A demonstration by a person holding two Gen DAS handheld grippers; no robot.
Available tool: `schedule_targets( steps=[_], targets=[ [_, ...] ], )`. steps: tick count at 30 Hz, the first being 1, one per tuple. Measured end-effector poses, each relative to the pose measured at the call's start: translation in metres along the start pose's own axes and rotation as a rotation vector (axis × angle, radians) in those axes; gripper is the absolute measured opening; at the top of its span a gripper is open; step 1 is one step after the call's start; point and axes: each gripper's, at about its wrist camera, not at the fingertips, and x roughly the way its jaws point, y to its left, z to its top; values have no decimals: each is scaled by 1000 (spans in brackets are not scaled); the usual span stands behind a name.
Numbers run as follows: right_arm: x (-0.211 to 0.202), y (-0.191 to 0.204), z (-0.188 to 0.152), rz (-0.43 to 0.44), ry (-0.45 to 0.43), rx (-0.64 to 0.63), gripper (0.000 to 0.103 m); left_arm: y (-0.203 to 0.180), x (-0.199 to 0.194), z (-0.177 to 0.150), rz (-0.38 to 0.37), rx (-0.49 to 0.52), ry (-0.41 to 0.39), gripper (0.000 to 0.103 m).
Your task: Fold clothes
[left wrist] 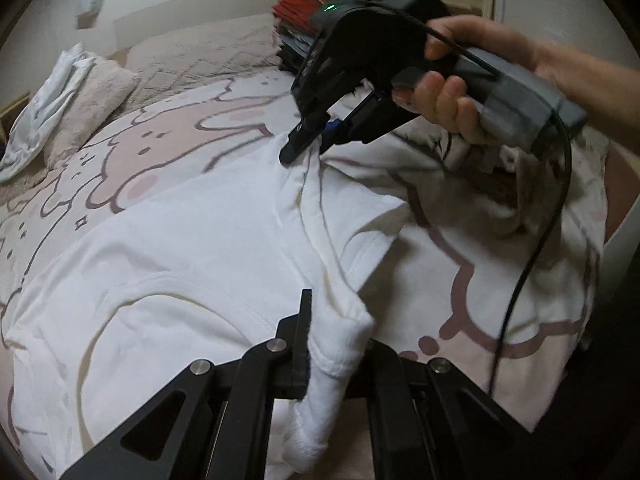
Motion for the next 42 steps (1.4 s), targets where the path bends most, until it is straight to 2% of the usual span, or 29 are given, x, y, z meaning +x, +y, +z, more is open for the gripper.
schedule_targets(
  steps=[4,8,12,17,20,28,31,36,40,42],
  targets=[
    [-21,49,2,74,-66,-52,10,22,-34,3,4,-105,-63,4],
    [-31,102,4,119,-98,-132,10,50,-67,-1,41,-239,-131,4],
    [-12,160,4,137,-82,-223,10,73,-87,-12,75,-337,-147,4],
    [15,211,-5,188,-35,-306,10,96,-103,-35,128,-418,-152,4],
    [38,239,-8,211,-9,-335,10,115,-108,-49,143,-503,-135,4],
    [109,277,-8,149,47,-359,10,169,-101,-90,148,-765,-63,4],
    [139,286,-8,103,72,-362,10,181,-96,-102,144,-828,-30,4],
    [182,291,-11,30,108,-364,10,192,-93,-116,130,-900,9,5],
    [210,295,-17,-6,172,-405,10,195,-94,-122,114,-927,22,7],
    [218,298,-19,-7,204,-425,15,195,-95,-125,107,-933,31,7]
  ],
)
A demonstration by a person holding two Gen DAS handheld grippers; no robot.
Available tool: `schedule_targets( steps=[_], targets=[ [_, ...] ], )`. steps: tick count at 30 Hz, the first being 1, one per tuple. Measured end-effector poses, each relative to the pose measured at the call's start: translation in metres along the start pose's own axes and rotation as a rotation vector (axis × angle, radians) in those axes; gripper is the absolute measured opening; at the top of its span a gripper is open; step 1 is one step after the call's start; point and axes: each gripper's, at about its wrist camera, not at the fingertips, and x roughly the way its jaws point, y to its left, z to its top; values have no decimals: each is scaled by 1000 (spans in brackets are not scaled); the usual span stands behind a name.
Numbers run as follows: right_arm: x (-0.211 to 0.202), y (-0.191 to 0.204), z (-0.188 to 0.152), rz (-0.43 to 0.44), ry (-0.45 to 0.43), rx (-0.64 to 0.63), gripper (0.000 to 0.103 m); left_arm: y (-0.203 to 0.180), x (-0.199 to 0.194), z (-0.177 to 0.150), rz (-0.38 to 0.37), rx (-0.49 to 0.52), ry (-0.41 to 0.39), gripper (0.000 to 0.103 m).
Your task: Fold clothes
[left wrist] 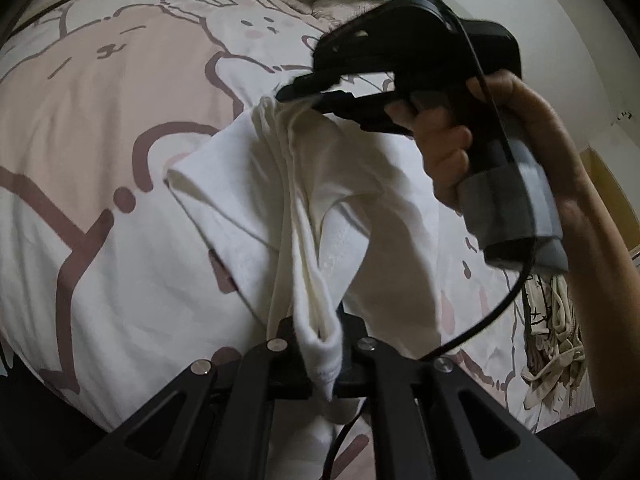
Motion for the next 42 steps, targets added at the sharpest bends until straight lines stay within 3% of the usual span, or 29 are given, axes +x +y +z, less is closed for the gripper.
schedule_targets(
  steps=[1,2,4,5,8,9,10,12,13,14,16,19,23,25,27,31,34,37,42],
  targets=[
    [-1,1,0,22,1,0,29,2,-1,-1,-1,-8,5,8],
    [-2,3,0,45,3,0,53,4,-1,-1,-7,-17,10,8],
    [-18,10,0,109,-35,-7,81,8,-3,-1,-19,-38,20,9],
    [-27,14,0,142,-58,-10,82,9,-5,-1,-23,-47,24,11],
    [-62,16,0,236,-98,-16,81,16,-12,-4,-9,-68,21,14],
    [-73,13,-1,232,-115,-15,81,18,-15,-5,-2,-75,18,18],
    [-85,10,-2,217,-135,-16,81,20,-18,-6,5,-82,15,27],
    [-98,4,-6,101,-151,-60,67,27,-22,-8,7,-100,15,30],
    [-99,1,-11,4,-147,-106,47,30,-24,-10,6,-108,17,30],
    [-99,-2,-17,-97,-140,-154,36,32,-26,-11,8,-112,18,30],
    [-89,-5,-35,-242,-109,-265,23,34,-30,-12,29,-100,11,30],
    [-64,4,-63,-346,-60,-439,21,35,-37,-14,58,-81,-7,30],
    [-30,31,-83,-285,12,-526,21,39,-48,-15,102,-68,-35,30],
    [-19,49,-85,-189,28,-539,21,41,-54,-15,112,-66,-46,30],
    [-14,64,-82,-6,63,-499,21,42,-59,-14,118,-55,-57,30],
    [-37,74,-72,153,19,-437,21,32,-66,-4,87,-15,-72,30],
    [-70,55,-59,119,-51,-373,21,13,-64,15,56,72,-77,30],
    [-105,14,-58,-18,-97,-308,21,-8,-53,47,-3,142,-73,30],
    [-131,-48,-87,-95,-87,-151,21,-33,-4,105,-86,190,-4,30]
  ],
)
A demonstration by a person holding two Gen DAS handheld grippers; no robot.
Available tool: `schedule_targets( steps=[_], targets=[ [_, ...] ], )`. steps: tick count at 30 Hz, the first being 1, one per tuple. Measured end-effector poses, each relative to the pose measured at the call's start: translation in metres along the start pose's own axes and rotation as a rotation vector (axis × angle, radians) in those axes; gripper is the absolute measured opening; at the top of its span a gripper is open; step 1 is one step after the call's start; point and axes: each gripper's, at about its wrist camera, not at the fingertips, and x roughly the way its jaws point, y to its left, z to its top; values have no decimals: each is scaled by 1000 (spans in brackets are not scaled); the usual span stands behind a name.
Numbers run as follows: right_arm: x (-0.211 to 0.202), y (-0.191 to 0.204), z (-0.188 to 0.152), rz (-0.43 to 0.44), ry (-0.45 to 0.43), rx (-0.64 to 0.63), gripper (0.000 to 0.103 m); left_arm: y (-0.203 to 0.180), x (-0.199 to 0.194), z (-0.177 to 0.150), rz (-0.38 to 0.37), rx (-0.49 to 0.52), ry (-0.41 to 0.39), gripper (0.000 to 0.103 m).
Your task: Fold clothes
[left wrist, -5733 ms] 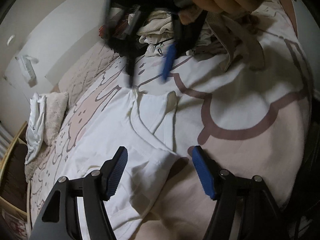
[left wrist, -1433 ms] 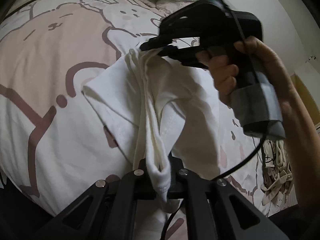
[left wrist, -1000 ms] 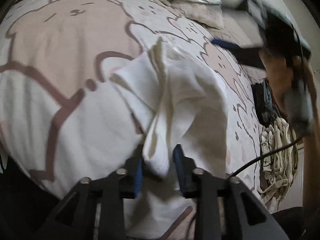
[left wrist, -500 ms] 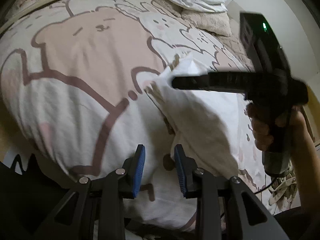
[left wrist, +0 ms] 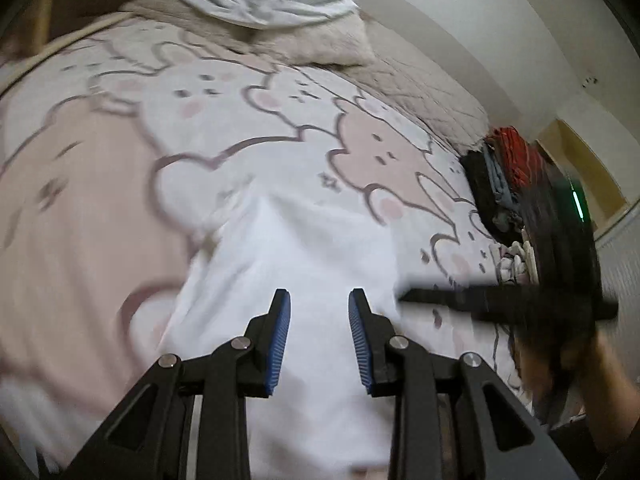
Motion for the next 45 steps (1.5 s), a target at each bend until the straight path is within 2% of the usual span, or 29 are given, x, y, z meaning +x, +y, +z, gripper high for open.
schedule_targets(
  steps=[3,5,6,9,10,11,12,15,16,19,22,24,27,29,31,34,38,39,40,42,43,44,45],
  targets=[
    [-1,-16,-25,11,0,76,21,3,42,33,-25,-10,51,30],
    [3,-14,-39,32,-2,106,21,11,71,50,3,-28,69,30],
    [4,-12,-45,39,-4,105,21,18,84,57,45,-35,67,30],
    [13,9,-55,9,-28,45,21,44,95,60,137,-44,34,30],
    [16,15,-59,-2,-45,25,21,53,96,61,126,-64,25,27],
    [19,21,-63,-12,-64,4,21,62,94,60,104,-81,18,19],
    [22,26,-67,-12,-74,-15,21,70,90,57,97,-86,11,16],
    [37,39,-82,-21,-62,-81,21,82,76,53,88,-77,-8,14],
    [45,44,-88,-40,-44,-113,21,82,69,53,106,-66,-16,14],
    [56,47,-96,-66,-72,-147,21,79,50,55,178,-28,-52,43],
    [59,45,-94,-63,-63,-95,21,70,31,55,203,24,-60,43],
    [60,48,-93,-77,-49,-90,21,56,23,48,186,75,-41,43],
    [61,55,-93,-108,-42,-94,21,32,22,29,130,144,16,43],
    [59,63,-93,-137,-43,-105,21,15,28,6,133,215,79,43],
    [57,75,-100,-166,-49,-164,21,7,38,-13,189,266,115,43],
    [55,94,-120,-195,-43,-287,21,17,56,-30,251,261,191,44],
    [42,113,-144,-259,-65,-417,21,10,47,-27,253,311,154,46],
    [35,117,-147,-290,-76,-446,21,1,41,-29,253,366,129,46],
    [27,121,-154,-357,-115,-514,22,-7,35,-31,253,421,104,46],
    [11,131,-173,-521,-217,-695,50,-26,21,-37,251,544,59,46],
    [6,134,-186,-594,-251,-788,78,-36,13,-44,245,609,43,46],
    [2,130,-202,-651,-258,-871,83,-42,8,-49,238,658,32,46],
    [1,124,-216,-685,-247,-928,83,-48,2,-56,232,711,24,47]
  ],
)
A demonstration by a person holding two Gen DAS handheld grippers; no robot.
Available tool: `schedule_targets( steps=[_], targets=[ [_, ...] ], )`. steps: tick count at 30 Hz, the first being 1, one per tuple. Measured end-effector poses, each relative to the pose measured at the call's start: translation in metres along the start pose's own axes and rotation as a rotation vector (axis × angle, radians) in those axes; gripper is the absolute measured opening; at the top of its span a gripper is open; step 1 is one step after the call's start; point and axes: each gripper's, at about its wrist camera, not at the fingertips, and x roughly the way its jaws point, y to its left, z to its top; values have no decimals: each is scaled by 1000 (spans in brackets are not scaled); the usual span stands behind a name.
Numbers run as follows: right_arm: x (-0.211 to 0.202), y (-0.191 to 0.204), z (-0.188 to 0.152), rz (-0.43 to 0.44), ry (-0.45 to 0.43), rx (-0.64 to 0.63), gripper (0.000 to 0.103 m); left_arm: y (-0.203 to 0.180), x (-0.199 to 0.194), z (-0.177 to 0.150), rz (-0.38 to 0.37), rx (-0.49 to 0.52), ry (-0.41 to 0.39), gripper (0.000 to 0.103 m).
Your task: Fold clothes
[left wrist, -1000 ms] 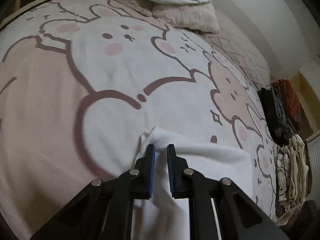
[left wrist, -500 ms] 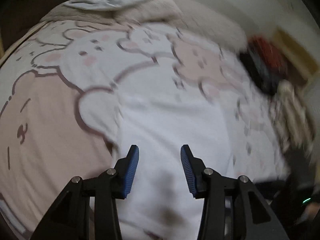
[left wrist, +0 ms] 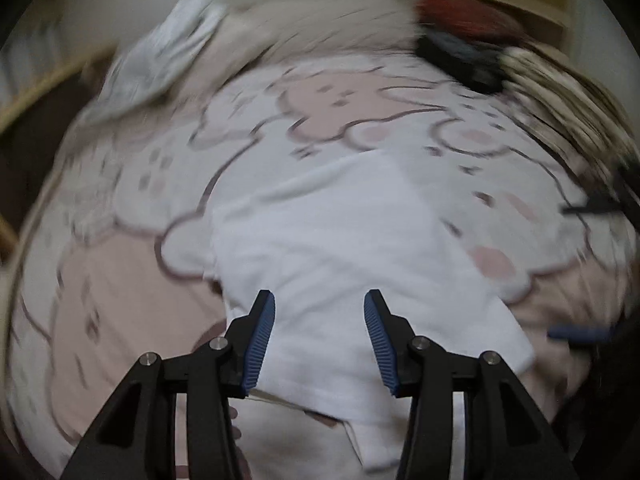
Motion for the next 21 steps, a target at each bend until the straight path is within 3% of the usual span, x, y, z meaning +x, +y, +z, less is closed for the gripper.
schedule_targets(
  steps=[2,6,11,16,21],
  targets=[
    [-3,15,-23,-30,21,-115,82,-15,-12,-4,0,97,-24,56],
    [1,52,-60,-140,29,-368,82,-31,-18,-19,27,193,-9,56],
    [18,81,-65,-296,-58,-551,82,-21,8,-17,77,62,78,56],
    [32,98,-47,-380,-118,-621,82,-6,24,-21,86,-48,136,56],
    [40,111,-34,-462,-166,-661,82,19,21,-20,63,-189,144,56]
  ],
)
